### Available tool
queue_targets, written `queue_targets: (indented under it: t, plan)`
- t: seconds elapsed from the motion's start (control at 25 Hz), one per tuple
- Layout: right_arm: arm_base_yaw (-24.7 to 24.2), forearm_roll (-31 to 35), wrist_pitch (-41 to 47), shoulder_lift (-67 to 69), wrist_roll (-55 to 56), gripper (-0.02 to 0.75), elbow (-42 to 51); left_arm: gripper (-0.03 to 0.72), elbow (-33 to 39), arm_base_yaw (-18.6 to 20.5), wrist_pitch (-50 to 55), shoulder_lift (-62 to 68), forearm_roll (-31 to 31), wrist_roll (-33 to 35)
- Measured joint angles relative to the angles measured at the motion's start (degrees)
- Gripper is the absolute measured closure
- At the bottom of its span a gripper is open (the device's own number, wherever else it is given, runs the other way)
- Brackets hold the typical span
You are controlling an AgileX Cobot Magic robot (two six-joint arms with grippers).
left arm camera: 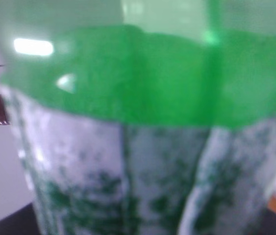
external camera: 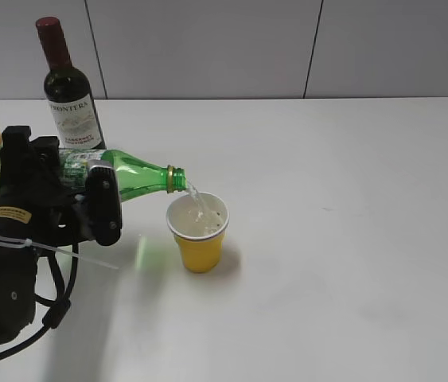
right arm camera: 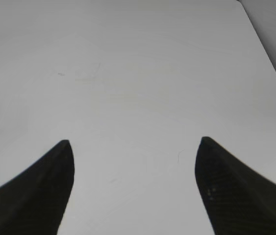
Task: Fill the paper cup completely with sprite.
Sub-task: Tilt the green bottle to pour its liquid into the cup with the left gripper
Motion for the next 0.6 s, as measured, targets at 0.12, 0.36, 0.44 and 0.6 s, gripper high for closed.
queue_targets:
  t: [0.12,0.36,0.44,0.6]
  plan:
    - [0.00,0.00,0.00,0.00,0.00,0.144,0.00,0.241,0.00,-0.04,0.00,0.00,0.07,0.18]
    - [0.00,0.00,0.00,0.00,0.00,0.144,0.00,0.241,0.00,-0.04,-0.05,0.00,0.07,1.47]
    - [0.00,0.00,0.00,0.00,0.00,0.144,0.00,0.241,0.00,-0.04,-0.05,0.00,0.07,1.47]
    - [0.00,0.00,0.00,0.00,0.00,0.144,0.00,0.241,0.00,-0.04,-0.05,0.00,0.12,1.26]
